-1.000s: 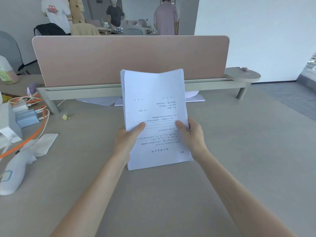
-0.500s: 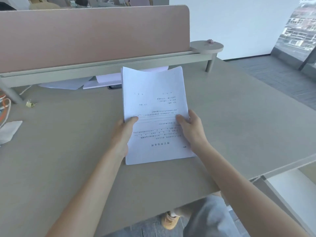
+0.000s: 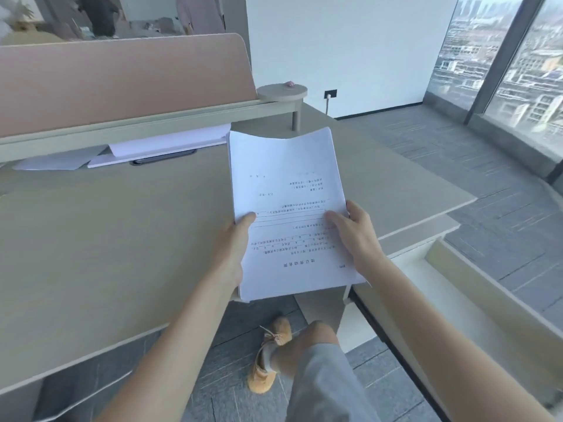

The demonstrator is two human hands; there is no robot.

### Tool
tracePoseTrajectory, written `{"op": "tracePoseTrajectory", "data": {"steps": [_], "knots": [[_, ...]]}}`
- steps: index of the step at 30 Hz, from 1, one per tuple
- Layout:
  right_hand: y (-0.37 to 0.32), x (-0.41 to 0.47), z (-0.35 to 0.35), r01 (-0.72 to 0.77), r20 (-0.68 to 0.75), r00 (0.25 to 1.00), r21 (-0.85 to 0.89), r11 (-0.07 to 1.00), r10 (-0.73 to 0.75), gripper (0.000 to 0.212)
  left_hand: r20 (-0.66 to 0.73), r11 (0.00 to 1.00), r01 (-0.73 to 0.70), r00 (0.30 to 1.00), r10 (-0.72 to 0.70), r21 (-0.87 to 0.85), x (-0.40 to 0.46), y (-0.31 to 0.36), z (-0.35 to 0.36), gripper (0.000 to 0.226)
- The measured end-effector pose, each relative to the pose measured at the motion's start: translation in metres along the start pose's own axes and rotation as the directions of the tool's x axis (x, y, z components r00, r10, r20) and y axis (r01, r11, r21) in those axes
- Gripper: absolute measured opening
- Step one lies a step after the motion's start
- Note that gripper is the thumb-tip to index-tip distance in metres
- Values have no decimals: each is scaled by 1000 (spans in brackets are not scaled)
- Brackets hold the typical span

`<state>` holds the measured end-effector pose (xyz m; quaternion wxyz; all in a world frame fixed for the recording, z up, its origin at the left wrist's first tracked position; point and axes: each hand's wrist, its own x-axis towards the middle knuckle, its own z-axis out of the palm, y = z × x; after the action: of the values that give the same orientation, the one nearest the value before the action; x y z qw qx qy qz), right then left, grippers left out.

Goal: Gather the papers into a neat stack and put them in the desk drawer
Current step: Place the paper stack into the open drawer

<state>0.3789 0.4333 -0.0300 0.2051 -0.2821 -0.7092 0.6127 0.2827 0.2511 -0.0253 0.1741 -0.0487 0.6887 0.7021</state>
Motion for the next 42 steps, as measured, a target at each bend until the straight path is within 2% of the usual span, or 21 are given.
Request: {"op": "tracePoseTrajectory", "data": {"steps": [7, 11, 18, 21, 24, 31, 34, 38, 40, 42], "knots": [[17, -24, -118, 18, -141, 990, -23, 1000, -21, 19, 123, 998, -19, 992, 11, 66, -63, -13, 98, 18], [36, -35, -179, 3, -199, 980, -45, 999, -12, 13, 236, 997, 6, 971, -24, 79, -95, -31, 146, 11], [81, -52, -250, -84, -282, 958, -96, 992, 54, 17, 325, 992, 82, 939, -110, 100, -131, -73, 210, 18], [100, -56, -270, -135, -295, 951, -111, 985, 97, 17, 314, 990, 75, 943, -109, 119, -133, -98, 227, 28], [120, -55, -287, -171, -275, 953, -136, 976, 128, 14, 320, 990, 51, 943, -92, 135, -133, -120, 237, 12], [157, -48, -313, -271, -243, 944, -179, 946, 224, 18, 367, 958, -81, 930, -26, 273, -133, -153, 245, 11], [168, -43, -318, -307, -216, 940, -194, 932, 265, 23, 398, 936, -160, 917, 24, 312, -133, -163, 242, 29], [180, -33, -320, -345, -190, 934, -263, 901, 302, 25, 444, 886, -314, 885, 142, 342, -128, -185, 236, 67], [183, -28, -317, -360, -192, 930, -312, 879, 313, 24, 469, 830, -391, 864, 182, 397, -124, -193, 236, 58], [185, -23, -314, -373, -195, 926, -352, 858, 323, 26, 510, 731, -480, 834, 209, 485, -121, -195, 238, 31]]}}
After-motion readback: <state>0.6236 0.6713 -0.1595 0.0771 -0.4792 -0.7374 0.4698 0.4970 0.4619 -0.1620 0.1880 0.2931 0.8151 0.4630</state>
